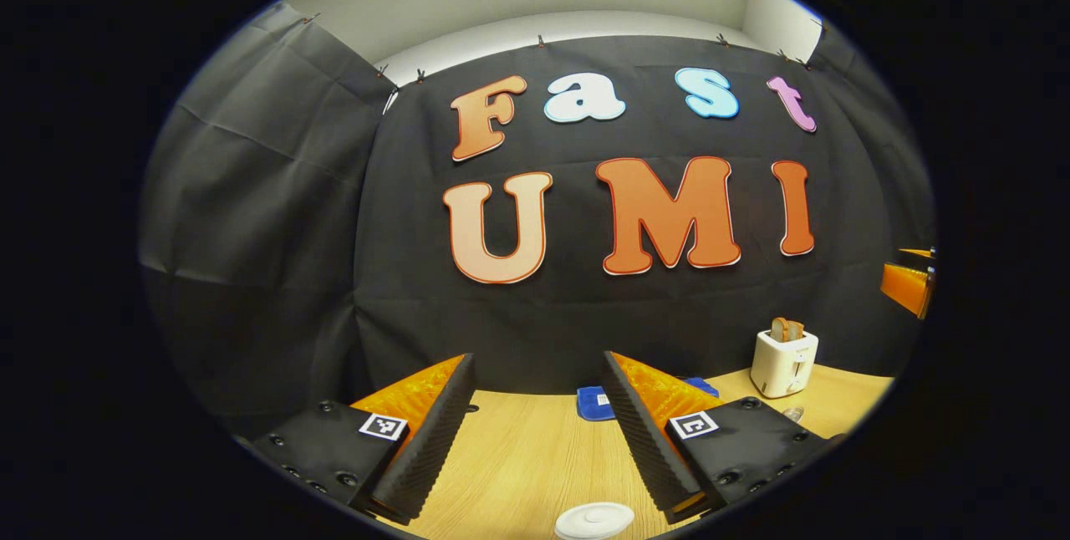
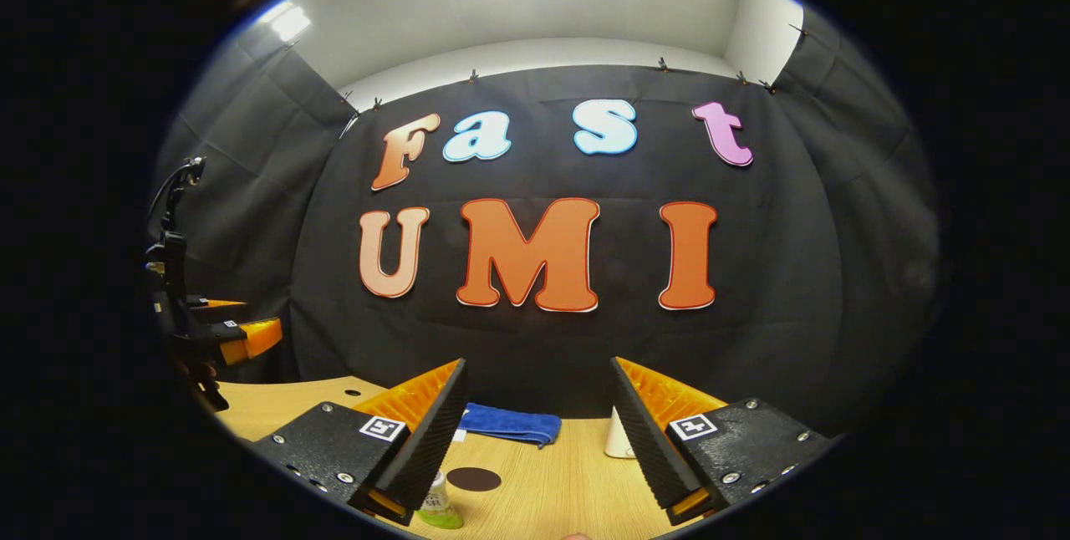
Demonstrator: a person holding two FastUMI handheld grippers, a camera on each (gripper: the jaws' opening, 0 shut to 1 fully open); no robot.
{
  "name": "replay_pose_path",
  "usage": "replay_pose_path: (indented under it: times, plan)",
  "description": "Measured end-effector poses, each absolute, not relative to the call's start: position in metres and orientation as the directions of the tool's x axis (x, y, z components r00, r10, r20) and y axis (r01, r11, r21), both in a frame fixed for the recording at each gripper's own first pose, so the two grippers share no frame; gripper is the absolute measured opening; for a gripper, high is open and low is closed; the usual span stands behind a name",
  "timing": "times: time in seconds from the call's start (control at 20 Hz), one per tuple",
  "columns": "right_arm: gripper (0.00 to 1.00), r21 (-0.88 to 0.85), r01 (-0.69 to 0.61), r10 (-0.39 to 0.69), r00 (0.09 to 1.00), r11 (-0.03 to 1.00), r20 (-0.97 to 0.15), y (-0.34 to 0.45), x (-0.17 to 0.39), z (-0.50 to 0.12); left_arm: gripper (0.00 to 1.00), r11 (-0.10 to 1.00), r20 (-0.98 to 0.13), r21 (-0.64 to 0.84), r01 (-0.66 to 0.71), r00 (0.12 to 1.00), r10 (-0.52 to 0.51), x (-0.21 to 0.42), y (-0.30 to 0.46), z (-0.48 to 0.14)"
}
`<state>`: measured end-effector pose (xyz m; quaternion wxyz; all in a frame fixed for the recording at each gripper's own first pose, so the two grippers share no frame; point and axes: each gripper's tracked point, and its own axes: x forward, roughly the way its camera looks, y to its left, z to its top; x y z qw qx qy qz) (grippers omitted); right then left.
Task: Open the teacup lid with one hand, grasp the water bottle and pour water into the teacup with the other hand; after pouring, place the water bottle on the coaster and then close the teacup lid.
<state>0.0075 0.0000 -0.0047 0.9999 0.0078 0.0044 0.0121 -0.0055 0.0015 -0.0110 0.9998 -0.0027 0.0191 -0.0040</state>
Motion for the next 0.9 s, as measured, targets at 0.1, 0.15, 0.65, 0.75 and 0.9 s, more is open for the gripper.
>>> replay_pose_path:
  times: [0.1,0.15,0.65,0.75,0.9]
  plan:
    - [0.99,0.017,-0.03,0.031,0.999,0.999,-0.031,0.002,0.007,-0.013,0.98,1.0,-0.047,-0.013,0.015,0.999,-0.016,-0.007,0.001,-0.016]
    - [0.99,0.017,-0.033,0.034,0.998,0.999,-0.045,0.004,0.006,-0.019,0.96,1.0,-0.051,-0.015,0.022,0.998,-0.023,-0.007,0.0,-0.02]
    - [0.99,0.08,-0.148,0.161,0.97,0.986,-0.181,0.038,-0.015,-0.088,0.96,0.99,-0.185,-0.047,0.133,0.973,-0.14,-0.02,-0.02,-0.097]
    - [0.99,0.074,-0.173,0.185,0.961,0.982,-0.205,0.046,-0.017,-0.102,1.0,0.988,-0.219,-0.047,0.149,0.963,-0.155,-0.023,-0.02,-0.117]
    - [0.99,0.077,-0.205,0.218,0.942,0.976,-0.256,0.057,-0.021,-0.125,0.96,0.983,-0.244,-0.038,0.182,0.952,-0.186,-0.028,-0.025,-0.136]
